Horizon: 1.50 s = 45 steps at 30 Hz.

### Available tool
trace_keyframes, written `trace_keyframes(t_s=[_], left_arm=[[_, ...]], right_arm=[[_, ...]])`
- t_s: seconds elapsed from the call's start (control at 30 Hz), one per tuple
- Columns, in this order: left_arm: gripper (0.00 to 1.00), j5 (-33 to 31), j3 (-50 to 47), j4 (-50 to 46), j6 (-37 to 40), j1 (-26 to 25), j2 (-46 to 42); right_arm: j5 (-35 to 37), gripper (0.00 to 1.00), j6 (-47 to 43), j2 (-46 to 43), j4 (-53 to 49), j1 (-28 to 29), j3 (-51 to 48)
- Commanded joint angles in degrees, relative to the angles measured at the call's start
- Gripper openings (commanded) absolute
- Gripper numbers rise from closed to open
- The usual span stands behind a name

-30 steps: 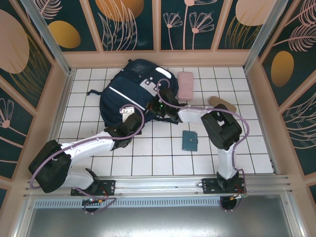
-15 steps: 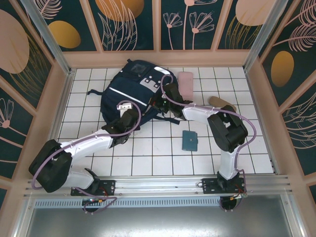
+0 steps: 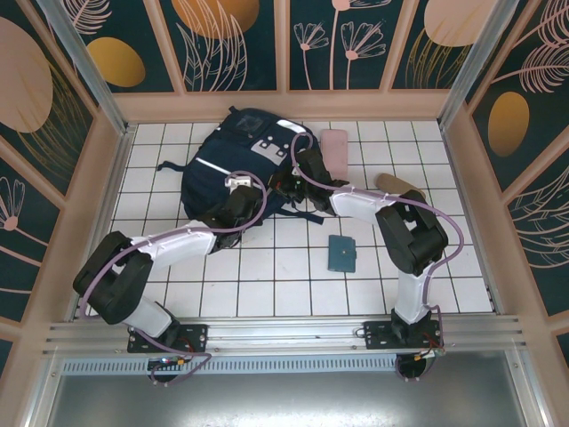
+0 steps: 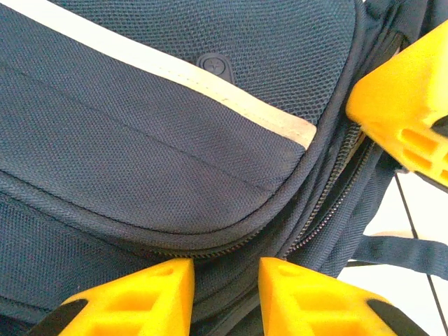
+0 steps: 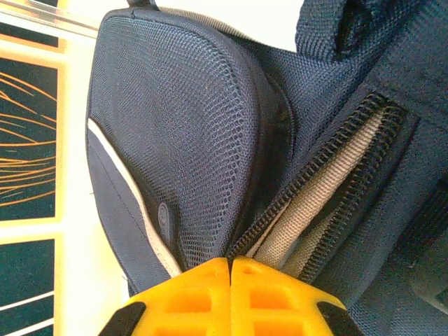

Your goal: Pack the student bag

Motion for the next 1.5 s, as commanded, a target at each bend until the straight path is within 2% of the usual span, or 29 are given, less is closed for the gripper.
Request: trace_keyframes(t_s=[0.0,0.17,0.3,0.43,0.7,0.87,1.03,1.3,1.37,1.47], left_arm=[[0.32,-0.99,1.08,-1.14,0.75,0.55,0.53],[0.32,-2.04,0.50,-4.53,-1.71,0.60,-0.74],[0.35,-0.63,-3.58,-3.94,-3.97,0.55,-4.58],[0.36,-0.98,-4.26,-4.04,-4.19,0.57,-4.68],[0.35,1.93,-3.53,-4.13,-5.09,0.62,-3.91],[0.35,4.29,-6.44,-4.66,-7.49,0.59,-7.42],[0.37,2.13,-5.55,-3.66,-4.83,0.58,-6.43],[0.37,3.16,-1.12,-0.45,-1.80,0.55,-1.46],[0.34,2.82,-0.41,-0.34,-1.30,0.59,-1.09],[0.24,2.83,0.27,0.03,-0.92,0.58,-0.44]], right_arm=[[-1.53,0.00,-0.74,-3.66,5.38,-0.56,1.76],[-1.52,0.00,-0.85,-3.56,5.55,-0.79,2.08],[-1.75,0.00,-0.84,-3.32,5.68,-0.87,2.59],[-2.46,0.00,-0.37,-3.28,6.19,-0.90,2.95],[-2.94,0.00,-0.34,-3.59,5.82,-0.87,3.34],[-3.05,0.00,-0.33,-3.40,6.23,-0.92,3.60],[-3.76,0.00,0.15,-3.02,6.96,-0.70,3.60],[-3.58,0.00,0.06,-3.76,6.87,-0.76,2.81],[-3.81,0.00,0.21,-3.54,7.13,-0.70,2.73],[-4.00,0.00,0.51,-3.41,7.48,-0.74,2.68]])
